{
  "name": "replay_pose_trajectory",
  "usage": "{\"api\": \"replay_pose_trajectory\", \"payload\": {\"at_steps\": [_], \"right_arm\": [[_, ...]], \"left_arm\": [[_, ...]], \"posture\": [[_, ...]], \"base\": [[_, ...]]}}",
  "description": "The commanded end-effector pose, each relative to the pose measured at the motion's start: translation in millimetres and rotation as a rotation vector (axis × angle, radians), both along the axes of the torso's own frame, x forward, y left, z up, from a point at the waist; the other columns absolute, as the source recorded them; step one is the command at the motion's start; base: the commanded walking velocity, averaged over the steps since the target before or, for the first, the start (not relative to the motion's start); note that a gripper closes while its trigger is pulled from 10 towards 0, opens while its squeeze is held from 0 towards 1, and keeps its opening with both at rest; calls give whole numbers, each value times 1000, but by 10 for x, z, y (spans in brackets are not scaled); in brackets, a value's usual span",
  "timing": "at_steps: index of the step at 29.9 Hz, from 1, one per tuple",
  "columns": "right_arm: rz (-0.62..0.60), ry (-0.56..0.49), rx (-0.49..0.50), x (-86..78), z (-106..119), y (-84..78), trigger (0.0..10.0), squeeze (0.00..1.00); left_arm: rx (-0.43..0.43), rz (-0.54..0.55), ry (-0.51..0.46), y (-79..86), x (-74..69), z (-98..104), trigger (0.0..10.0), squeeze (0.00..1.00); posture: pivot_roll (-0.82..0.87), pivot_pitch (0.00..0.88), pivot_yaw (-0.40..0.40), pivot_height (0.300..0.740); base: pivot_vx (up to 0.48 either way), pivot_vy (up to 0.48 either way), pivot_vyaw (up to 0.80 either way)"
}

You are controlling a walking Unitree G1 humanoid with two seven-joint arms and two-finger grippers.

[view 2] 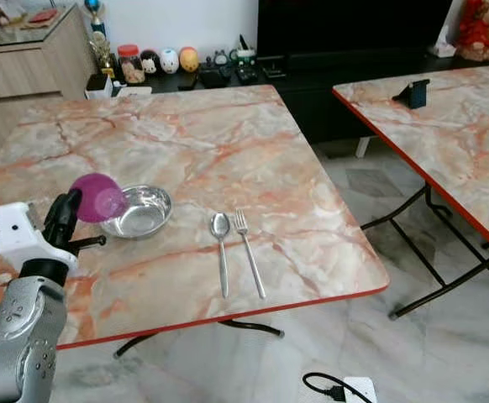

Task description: Setting the table

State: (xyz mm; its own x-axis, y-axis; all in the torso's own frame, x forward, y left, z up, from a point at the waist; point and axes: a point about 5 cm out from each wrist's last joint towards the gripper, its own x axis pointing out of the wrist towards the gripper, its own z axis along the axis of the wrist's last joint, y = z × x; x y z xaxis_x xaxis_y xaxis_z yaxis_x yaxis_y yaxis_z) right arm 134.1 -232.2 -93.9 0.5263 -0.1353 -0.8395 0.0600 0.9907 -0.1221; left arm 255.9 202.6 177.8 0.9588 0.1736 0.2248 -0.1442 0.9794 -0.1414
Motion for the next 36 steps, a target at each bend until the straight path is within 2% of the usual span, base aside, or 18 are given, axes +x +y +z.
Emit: {"api": "replay_pose_trajectory", "payload": {"at_steps": [1,5,6,8,11,36], "right_arm": [[-9,-6,-8,-7,6,-30,10000,0],[-19,-13,-12,-10,8,-32,10000,0],[-25,-19,-11,-11,8,-28,10000,0],[-30,-26,-10,-12,8,-23,10000,0],[-38,-31,-9,-16,7,-20,10000,0],[-45,-28,-19,-33,-4,4,10000,0]], "left_arm": [[5,18,-9,33,-10,1,10000,0],[21,-14,-21,-13,16,-12,10000,0],[45,-66,-18,-84,17,-34,10000,0],[79,-103,-15,-155,13,-54,10000,0],[67,-104,-18,-185,15,-58,10000,0],[81,-134,-24,-192,59,-47,10000,0]], "posture": [[11,0,-19,740],[7,0,-16,740],[0,0,-11,740],[-3,0,-9,740],[-2,0,-7,740],[-5,0,6,740]], "base": [[0,0,0],[0,0,0],[0,0,0],[0,0,0],[0,-186,0],[0,-402,0]]}}
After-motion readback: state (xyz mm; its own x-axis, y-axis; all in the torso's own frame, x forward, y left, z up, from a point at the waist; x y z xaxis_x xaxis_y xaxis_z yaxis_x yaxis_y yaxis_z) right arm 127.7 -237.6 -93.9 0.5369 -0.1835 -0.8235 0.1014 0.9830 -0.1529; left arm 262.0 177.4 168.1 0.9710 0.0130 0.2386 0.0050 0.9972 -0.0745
